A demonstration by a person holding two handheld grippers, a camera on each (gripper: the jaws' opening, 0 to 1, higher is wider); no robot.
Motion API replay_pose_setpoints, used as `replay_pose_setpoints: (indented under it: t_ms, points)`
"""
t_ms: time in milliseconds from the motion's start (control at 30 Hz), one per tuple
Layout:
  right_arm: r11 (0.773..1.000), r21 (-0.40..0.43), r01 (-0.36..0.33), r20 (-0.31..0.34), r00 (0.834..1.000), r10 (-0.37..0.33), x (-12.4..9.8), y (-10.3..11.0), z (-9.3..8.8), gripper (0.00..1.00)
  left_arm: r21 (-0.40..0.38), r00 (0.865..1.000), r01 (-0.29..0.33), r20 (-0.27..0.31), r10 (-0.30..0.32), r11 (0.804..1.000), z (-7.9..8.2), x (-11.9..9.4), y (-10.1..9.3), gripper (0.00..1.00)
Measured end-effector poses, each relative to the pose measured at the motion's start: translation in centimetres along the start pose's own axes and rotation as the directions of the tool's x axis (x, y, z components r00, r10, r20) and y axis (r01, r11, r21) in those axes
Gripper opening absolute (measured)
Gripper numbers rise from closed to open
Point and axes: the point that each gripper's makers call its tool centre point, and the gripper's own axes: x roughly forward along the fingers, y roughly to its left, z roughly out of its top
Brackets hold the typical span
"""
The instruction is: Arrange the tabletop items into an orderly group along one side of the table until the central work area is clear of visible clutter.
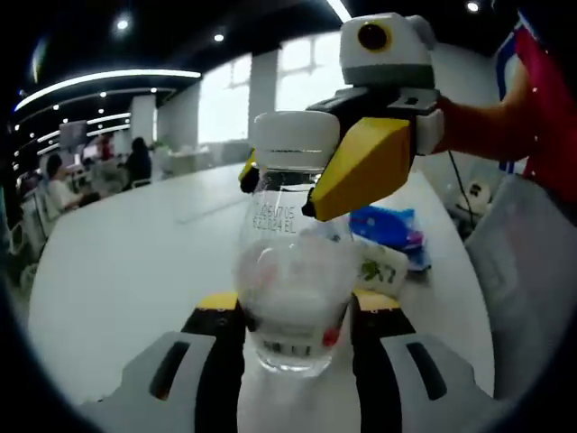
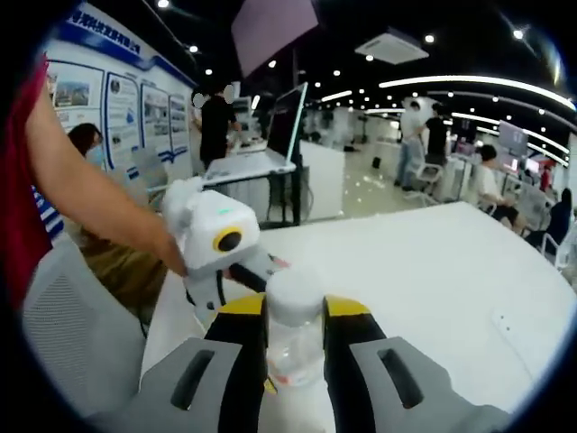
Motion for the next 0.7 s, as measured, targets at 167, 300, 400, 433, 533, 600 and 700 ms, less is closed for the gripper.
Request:
replay_pose_setpoints:
  t_ms: [167,300,400,433,533,600,700]
  points:
    - [1.000,-0.006,0.016,-0.006,1.000,-0.016,0.5,-0.2,0.2,0.22,0.014,1.000,-0.002,-0.010,0.003,1.000,-0.1,-0.3,0.6,0.39]
    - [1.000,-0.001,0.031,0.007,0.999,-0.031,0.8,-0.5,0.7,0.22,0.022,1.000,0.000,-0.007,0.000,1.000,0.1,-0.7,1.4,0.38]
    - [0.999,0.007,0.043,0.020,0.999,-0.043,1.2,-0.9,1.2,0.22,0.032,1.000,0.003,-0.004,-0.002,0.999,0.4,-0.9,2.1,0.38]
    - [0.999,0.010,0.046,0.024,0.999,-0.046,1.3,-1.1,1.4,0.22,0.036,1.000,0.001,0.002,-0.001,0.999,0.6,-1.0,2.4,0.38]
    - [0.998,0.018,0.062,0.035,0.997,-0.063,1.7,-1.8,1.9,0.22,0.038,1.000,-0.005,0.017,0.004,0.999,1.0,-1.0,3.2,0.38]
    - [0.997,0.020,0.071,0.041,0.997,-0.071,1.9,-2.2,2.2,0.22,0.038,1.000,-0.006,0.026,0.005,0.999,1.2,-1.0,3.8,0.38]
    - [0.995,0.045,0.091,0.063,0.994,-0.094,2.4,-3.3,2.9,0.22,0.014,0.999,0.009,0.049,-0.010,1.000,1.7,-1.0,4.6,0.38]
